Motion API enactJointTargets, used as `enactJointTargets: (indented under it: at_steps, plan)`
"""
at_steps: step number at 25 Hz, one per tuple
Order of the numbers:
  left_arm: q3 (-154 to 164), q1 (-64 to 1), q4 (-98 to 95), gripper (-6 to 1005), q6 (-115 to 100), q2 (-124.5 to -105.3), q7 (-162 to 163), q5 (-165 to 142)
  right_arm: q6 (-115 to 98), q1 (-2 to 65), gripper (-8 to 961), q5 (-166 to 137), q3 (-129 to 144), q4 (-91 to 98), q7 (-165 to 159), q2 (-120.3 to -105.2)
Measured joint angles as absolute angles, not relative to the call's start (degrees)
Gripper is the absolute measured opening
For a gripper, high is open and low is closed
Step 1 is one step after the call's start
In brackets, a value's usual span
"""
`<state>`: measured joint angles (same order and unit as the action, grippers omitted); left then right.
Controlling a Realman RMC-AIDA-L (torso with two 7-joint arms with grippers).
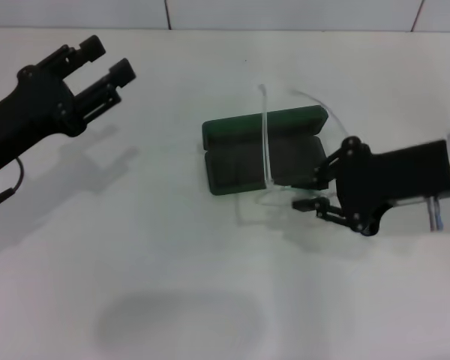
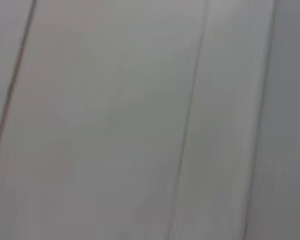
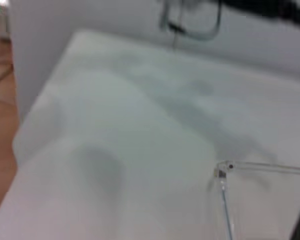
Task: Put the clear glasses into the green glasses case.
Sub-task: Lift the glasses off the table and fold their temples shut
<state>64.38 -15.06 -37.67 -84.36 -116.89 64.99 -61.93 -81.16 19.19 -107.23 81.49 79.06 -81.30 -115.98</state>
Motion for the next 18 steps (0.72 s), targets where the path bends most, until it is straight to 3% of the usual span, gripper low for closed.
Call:
enactJointTargets:
  at_steps: [8,10,18]
  plan:
    - [64.8,-16.48,-37.62,665,-96.53,-115.21,66.97,-62.53,-80.76,17.43,126,-90.27,83.0,64.44,-52.74,-116.01]
    - [65.14,-19.62,-37.57,665,-101.19,-114.86,69.81,-67.82,-81.27,17.6,126,-86.35,83.94,61.02,-46.65,-116.01]
    - [65.19,-26.26,-36.94,666,-103.42,-118.12,71.06,-80.02,-85.43,18.63,126,-76.54,87.37,52.04,-29.73,-116.01]
